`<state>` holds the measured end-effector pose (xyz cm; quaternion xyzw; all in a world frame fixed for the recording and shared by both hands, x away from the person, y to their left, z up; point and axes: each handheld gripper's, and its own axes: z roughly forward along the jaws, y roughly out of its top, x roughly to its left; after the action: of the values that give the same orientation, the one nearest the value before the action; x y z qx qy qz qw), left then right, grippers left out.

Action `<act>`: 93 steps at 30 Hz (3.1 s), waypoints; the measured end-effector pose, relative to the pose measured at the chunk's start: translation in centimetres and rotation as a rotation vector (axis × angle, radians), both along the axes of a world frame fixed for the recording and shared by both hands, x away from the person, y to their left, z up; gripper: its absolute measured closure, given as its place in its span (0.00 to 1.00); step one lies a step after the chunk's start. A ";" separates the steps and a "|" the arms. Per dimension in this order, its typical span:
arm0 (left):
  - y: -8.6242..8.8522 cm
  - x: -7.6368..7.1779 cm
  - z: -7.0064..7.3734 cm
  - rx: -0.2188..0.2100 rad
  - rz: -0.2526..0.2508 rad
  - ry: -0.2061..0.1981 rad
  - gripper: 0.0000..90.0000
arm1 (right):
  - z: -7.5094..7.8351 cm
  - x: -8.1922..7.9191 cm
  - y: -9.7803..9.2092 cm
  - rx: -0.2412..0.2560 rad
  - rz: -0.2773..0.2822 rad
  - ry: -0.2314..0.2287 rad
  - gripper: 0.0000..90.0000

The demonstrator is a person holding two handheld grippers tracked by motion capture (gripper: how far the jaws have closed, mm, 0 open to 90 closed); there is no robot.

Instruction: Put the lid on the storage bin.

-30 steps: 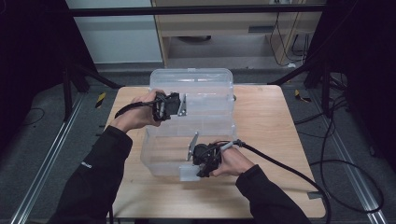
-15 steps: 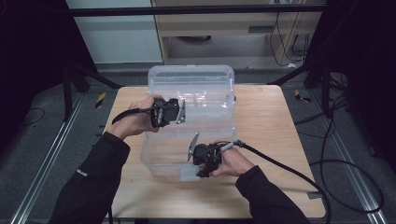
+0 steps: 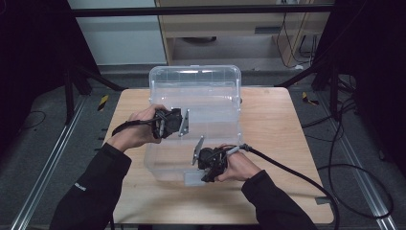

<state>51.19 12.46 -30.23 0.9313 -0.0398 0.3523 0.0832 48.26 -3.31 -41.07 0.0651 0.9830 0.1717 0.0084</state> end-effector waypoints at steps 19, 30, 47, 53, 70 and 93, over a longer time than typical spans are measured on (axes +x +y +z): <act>0.4 -1.9 -0.3 -0.007 0.022 0.017 0.92 | 0.0 -0.1 -0.2 0.016 0.008 0.003 0.69; 0.6 -2.9 -0.7 -0.011 0.024 0.009 0.92 | -0.1 -0.2 -0.3 0.028 0.006 0.004 0.68; 0.8 -3.9 -1.1 -0.026 0.026 0.036 0.92 | -0.1 -0.5 -0.3 0.035 0.006 -0.016 0.66; 0.8 -4.2 -1.3 -0.029 0.026 0.051 0.92 | -0.1 -0.7 -0.4 0.042 -0.001 -0.024 0.65; 0.6 -4.5 -1.5 -0.024 0.036 0.052 0.92 | 3.2 -1.7 -3.1 0.170 -0.086 -0.082 0.61; 0.5 -4.7 -1.6 -0.016 0.042 0.049 0.92 | 7.6 -2.0 -9.1 0.437 -0.296 -0.123 0.80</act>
<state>46.46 12.99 -31.80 0.9396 -0.0152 0.3314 0.0841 46.28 -12.37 -33.44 0.1979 0.9000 0.3803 0.0791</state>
